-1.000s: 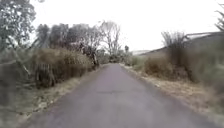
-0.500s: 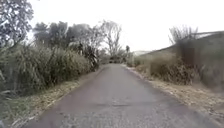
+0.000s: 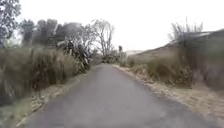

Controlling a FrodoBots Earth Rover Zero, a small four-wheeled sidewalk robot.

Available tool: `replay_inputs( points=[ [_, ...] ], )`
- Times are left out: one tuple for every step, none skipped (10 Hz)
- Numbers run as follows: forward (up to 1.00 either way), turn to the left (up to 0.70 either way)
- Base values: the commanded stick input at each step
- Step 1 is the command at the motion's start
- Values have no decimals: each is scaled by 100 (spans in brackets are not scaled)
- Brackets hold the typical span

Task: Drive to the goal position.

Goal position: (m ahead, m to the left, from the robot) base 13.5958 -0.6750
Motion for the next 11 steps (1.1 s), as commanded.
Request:
replay_inputs(
  points=[
    [100,0],
    [100,0],
    [100,0],
    [100,0],
    [100,0],
    [100,0],
    [100,0],
    [100,0],
    [100,0],
    [100,0],
    [100,0]
  ],
)
